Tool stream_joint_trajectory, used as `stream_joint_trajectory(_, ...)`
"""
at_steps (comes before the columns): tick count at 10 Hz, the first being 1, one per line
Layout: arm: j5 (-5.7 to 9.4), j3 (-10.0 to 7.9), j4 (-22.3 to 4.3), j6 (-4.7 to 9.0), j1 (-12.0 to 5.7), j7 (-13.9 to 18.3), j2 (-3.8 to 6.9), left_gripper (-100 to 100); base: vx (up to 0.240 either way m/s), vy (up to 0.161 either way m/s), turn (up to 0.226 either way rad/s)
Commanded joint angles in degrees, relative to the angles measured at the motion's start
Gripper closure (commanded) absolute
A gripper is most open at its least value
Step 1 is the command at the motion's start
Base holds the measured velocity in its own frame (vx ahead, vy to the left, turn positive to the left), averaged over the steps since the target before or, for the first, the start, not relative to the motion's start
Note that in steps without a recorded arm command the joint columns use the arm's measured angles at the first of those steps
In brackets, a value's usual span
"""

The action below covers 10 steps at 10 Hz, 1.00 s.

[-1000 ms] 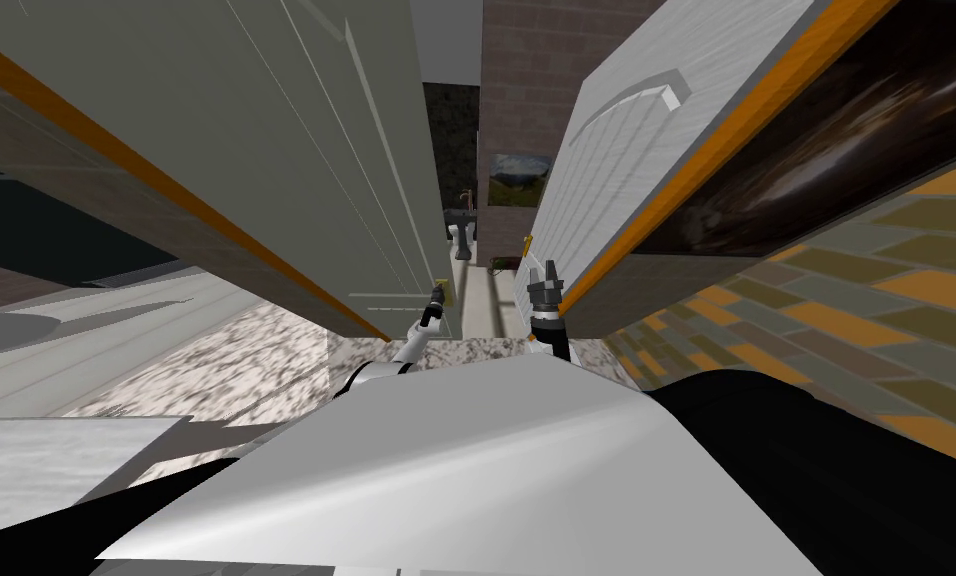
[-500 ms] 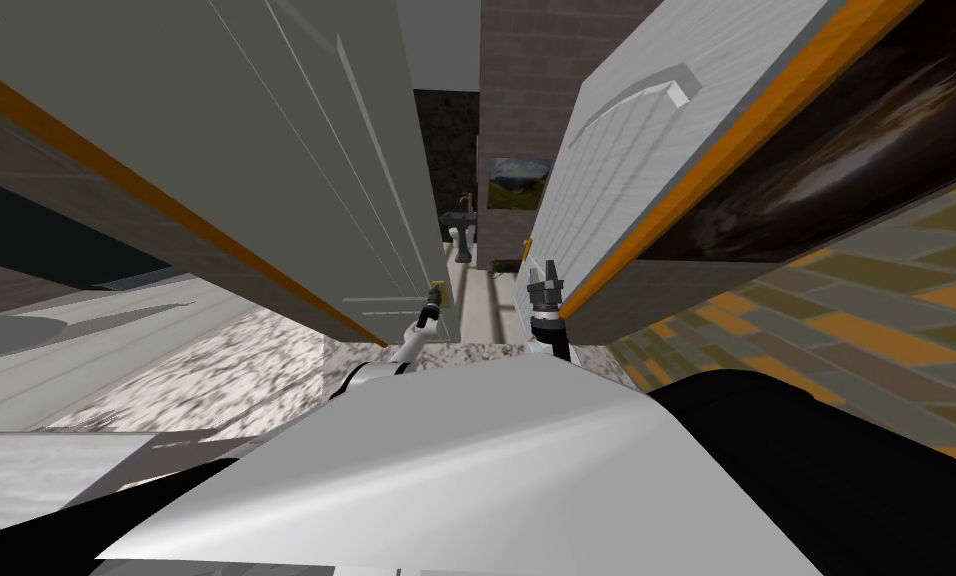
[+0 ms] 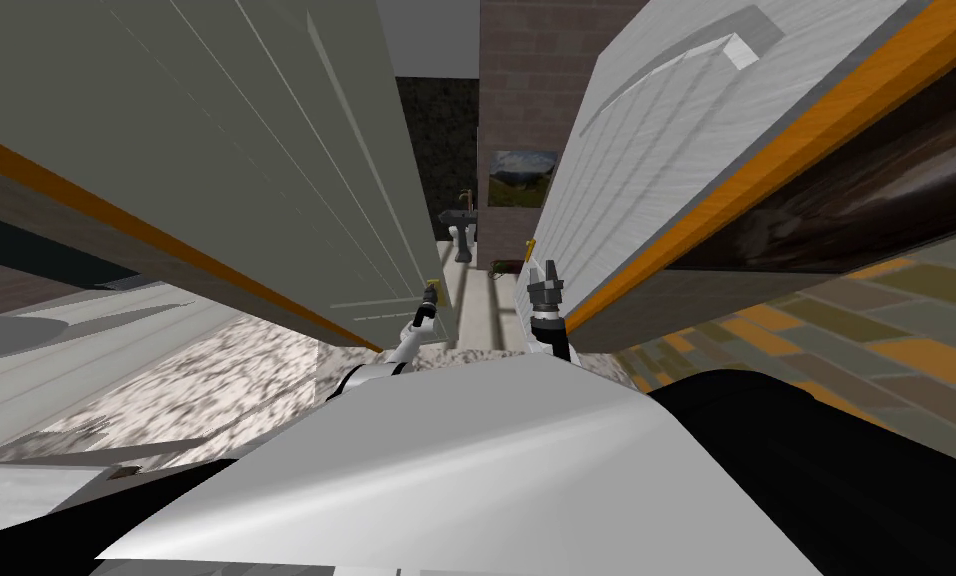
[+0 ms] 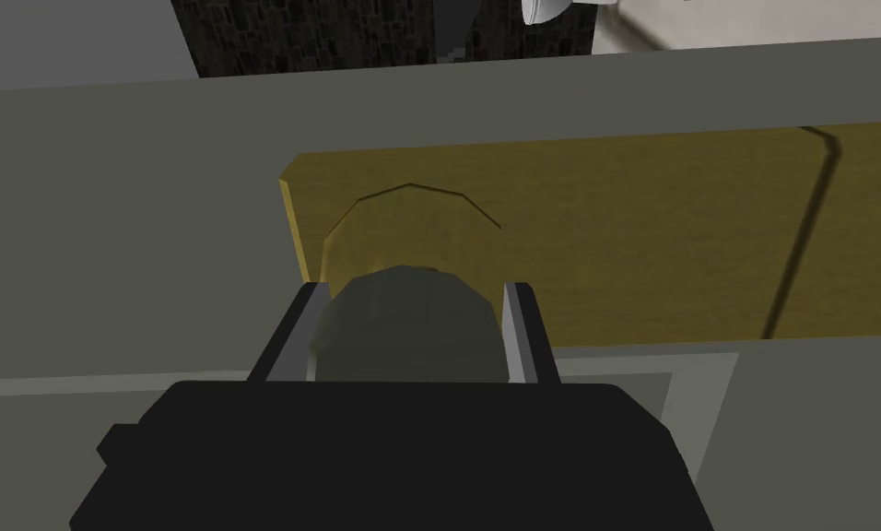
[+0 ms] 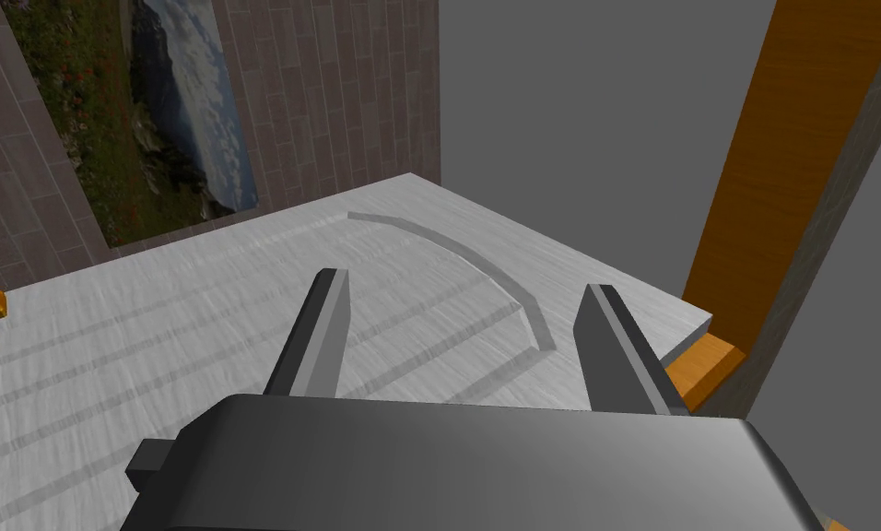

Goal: Push the door open

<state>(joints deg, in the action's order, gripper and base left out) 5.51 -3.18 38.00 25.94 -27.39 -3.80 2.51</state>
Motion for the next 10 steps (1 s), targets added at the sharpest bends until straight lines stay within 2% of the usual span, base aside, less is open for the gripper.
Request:
stream_joint_trajectory(1, 0.45, -1.33, -1.23, 1.22, -0.38, 0.15, 1.67, 100, 0.15, -0.099, 0.037)
stream_joint_trajectory(4, 0.96, -2.96, -1.33, 1.24, -0.29, -0.36, 2.43, 100, 0.161, -0.133, 0.073)
stream_joint_trajectory(6, 1.28, -3.98, -1.39, 1.25, -0.24, -0.68, 2.81, 100, 0.171, -0.077, 0.051)
stream_joint_trajectory(8, 1.28, -3.98, -1.39, 1.25, -0.24, -0.68, 2.81, 100, 0.055, -0.023, 0.002)
stream_joint_trajectory(9, 1.7, -5.33, -1.47, 1.26, -0.16, -1.1, 3.23, 100, 0.14, -0.095, 0.073)
stream_joint_trajectory(10, 1.7, -5.33, -1.47, 1.26, -0.16, -1.1, 3.23, 100, 0.144, -0.121, 0.096)
